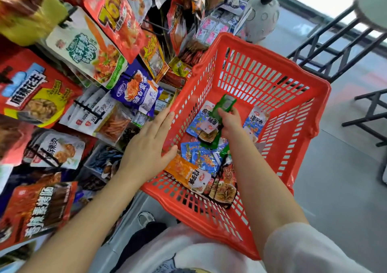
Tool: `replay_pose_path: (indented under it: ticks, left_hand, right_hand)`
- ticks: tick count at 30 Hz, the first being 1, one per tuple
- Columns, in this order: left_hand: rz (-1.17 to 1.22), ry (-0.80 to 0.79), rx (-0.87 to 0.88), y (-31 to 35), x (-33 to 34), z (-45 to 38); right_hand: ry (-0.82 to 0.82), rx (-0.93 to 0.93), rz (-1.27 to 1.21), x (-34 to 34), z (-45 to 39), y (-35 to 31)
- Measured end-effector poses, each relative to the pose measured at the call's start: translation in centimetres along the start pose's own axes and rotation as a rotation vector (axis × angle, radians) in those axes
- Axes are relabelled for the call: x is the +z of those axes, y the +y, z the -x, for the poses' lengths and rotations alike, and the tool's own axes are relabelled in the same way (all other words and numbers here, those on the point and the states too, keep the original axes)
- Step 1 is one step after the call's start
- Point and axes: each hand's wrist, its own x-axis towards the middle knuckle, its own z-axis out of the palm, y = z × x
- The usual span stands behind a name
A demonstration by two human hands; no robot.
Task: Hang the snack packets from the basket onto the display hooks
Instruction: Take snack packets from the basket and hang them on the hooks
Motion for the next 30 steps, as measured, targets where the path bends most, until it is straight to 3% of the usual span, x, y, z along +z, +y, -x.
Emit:
replay_pose_path:
  ticks: [7,16,22,26,30]
  left_hand:
    - [0.018,-0.002,-0.01,0.1,-0.1,0.0]
    - [0.026,0.009,-0.006,0.0,0.2,0.1]
    - [0.034,-0.031,-0.025,0.1,-0.1,0.1]
    - [0.037,-0.062,-0.034,0.3,-0.5,0.1]
    - [0.02,-0.082,-0.057,0.7,-1.1,0.4]
  right_hand:
    - [0.139,0.039,0.346,2.2,-1.2,1.8]
    - [0.057,-0.109,0.588,5.2,-0.5,3.3]
    - [0.001,-0.251,0.477,0.9,1.0,-1.9]
    - [-0.3,-0.275,0.646,-2.7,4.8,-4.6]
    - [-0.546,-0.189,1.189,-2.5,7.4,-2.4]
